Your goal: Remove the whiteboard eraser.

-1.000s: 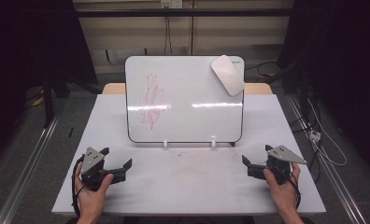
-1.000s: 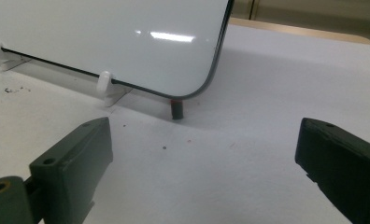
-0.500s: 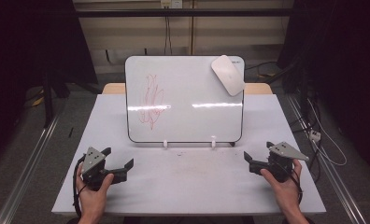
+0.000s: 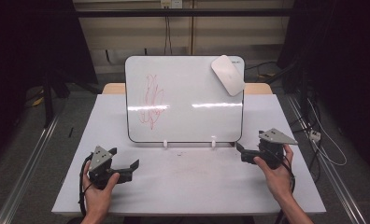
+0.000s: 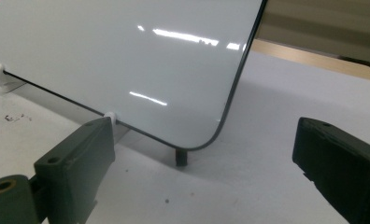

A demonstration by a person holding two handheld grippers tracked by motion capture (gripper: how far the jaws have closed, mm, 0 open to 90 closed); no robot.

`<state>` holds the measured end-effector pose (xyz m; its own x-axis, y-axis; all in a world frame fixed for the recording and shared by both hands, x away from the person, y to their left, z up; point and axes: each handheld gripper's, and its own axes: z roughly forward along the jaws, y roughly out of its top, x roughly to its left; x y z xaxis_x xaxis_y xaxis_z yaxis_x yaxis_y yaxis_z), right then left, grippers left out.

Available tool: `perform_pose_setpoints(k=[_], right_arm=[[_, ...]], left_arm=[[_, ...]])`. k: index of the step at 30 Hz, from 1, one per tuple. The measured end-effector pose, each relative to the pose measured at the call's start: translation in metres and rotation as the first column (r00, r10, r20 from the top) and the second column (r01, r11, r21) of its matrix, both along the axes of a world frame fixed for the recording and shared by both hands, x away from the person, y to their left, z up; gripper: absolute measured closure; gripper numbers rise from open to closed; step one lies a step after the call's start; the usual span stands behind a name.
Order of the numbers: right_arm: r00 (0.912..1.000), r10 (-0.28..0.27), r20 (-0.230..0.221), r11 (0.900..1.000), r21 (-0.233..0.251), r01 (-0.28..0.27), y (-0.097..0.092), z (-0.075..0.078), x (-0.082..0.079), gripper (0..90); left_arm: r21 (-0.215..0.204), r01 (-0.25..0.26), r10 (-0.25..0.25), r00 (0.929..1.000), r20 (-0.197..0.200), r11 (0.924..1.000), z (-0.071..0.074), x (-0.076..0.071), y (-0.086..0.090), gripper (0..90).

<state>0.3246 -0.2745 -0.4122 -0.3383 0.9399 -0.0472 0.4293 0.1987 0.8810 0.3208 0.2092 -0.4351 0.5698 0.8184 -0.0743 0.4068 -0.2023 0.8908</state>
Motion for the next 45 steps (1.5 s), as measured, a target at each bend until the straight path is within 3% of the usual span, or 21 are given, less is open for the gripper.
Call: perform_pose_setpoints(k=[3,8,15,22,31,39,40,45], right_arm=[[1.0,0.001,0.005,1.0,-0.009,-0.001,0.003,0.004,0.005,5.0],[0.9998,0.01,0.014,0.9961,-0.088,-0.009,0.013,0.025,0.022,2.8],[0.9968,0.012,0.079,0.9936,-0.113,-0.003,0.022,0.051,0.047,2.0],[0.9962,0.013,0.086,0.9865,-0.164,0.002,0.034,0.079,0.075,1.8],[0.9938,0.003,0.111,0.9834,-0.181,0.017,0.036,0.101,0.103,5.2],[0.9922,0.016,0.124,0.9684,-0.249,0.016,0.046,0.116,0.122,8.7],[0.9907,0.011,0.135,0.9612,-0.274,0.027,0.049,0.117,0.128,10.6],[0.9916,0.017,0.128,0.9548,-0.297,0.022,0.056,0.119,0.144,13.8]], left_arm=[[0.0,0.006,-0.006,1.0,-0.001,1.0,0.0,0.0,-0.001,5.4],[-0.003,0.02,-0.02,0.9998,0.005,0.9998,0.002,-0.003,-0.001,5.4],[-0.011,0.006,-0.006,1.0,-0.003,0.9999,0.001,-0.002,0.001,5.4],[-0.006,-0.004,0.004,1.0,-0.003,1.0,0.001,0.0,0.0,5.3],[0.008,0.001,-0.001,0.9999,-0.016,1.0,-0.001,0.005,0.003,5.3],[0.001,-0.003,0.003,0.9999,-0.011,1.0,-0.001,0.002,0.007,5.3],[0.007,0.001,-0.001,0.9999,-0.011,1.0,-0.001,0.001,0.008,5.3],[-0.009,0.001,-0.001,1.0,-0.008,1.0,0.0,0.0,0.008,5.4]])
